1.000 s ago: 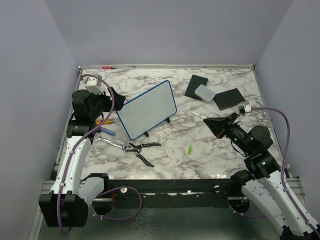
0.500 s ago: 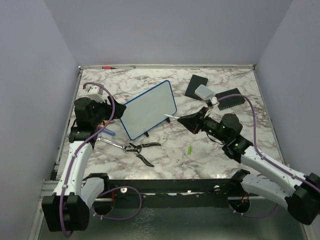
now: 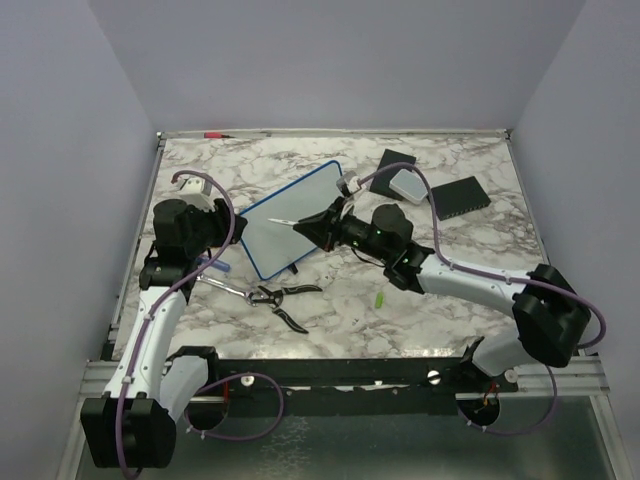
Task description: Write a sentence on the whiteboard
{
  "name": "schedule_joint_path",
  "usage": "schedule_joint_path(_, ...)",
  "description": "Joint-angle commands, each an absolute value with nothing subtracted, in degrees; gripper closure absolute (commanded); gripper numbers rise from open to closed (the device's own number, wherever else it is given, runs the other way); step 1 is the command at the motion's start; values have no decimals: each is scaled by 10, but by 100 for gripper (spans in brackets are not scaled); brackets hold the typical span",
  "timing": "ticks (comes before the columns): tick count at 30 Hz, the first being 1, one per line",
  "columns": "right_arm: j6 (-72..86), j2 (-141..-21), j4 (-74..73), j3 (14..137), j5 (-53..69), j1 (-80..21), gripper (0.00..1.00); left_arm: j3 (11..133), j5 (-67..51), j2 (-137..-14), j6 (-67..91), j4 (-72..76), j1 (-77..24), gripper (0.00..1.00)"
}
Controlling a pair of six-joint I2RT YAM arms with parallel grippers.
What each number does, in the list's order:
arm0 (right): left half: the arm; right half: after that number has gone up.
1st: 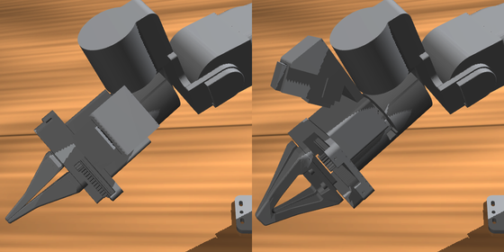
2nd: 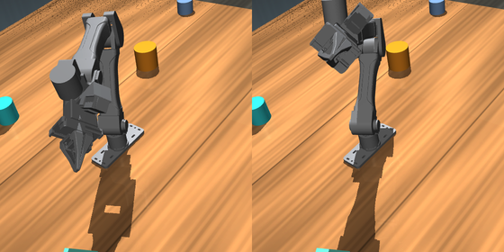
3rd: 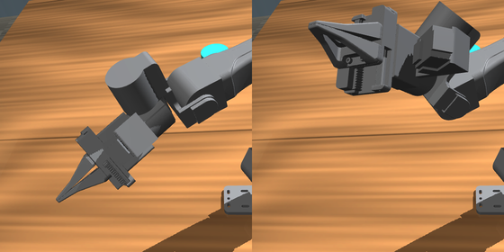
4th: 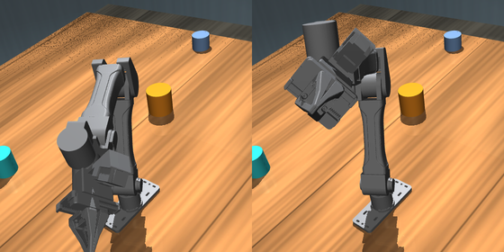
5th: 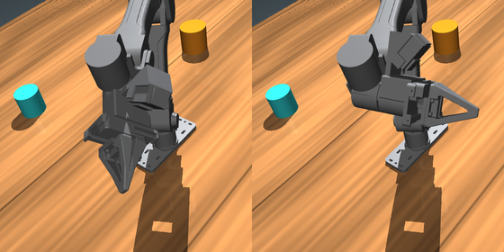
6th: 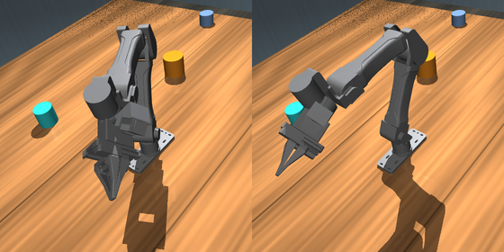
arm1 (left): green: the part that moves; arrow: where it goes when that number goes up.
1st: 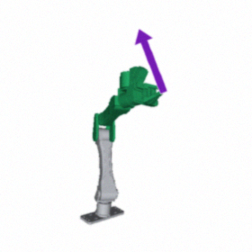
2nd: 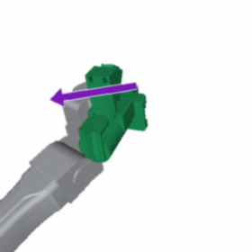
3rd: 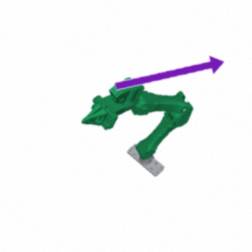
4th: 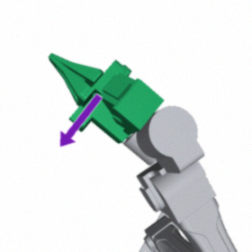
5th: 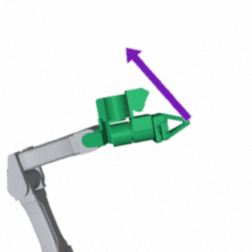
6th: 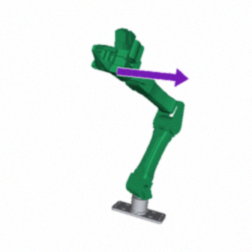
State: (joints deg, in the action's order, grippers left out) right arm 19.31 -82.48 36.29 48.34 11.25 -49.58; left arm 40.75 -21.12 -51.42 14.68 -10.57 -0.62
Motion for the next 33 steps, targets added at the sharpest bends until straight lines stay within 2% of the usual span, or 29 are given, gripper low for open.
schedule_joint_path(1, 161, -880, 394, 537, 96, -514, 99, 407, -180, -504, 130, -124, -24, 59)
schedule_joint_path(13, 151, -960, 384, 591, 73, -530, 99, 409, -151, -505, 125, -131, -46, 79)
schedule_joint_path(33, 140, -986, 383, 600, 49, -536, 99, 409, -140, -505, 121, -136, -51, 86)
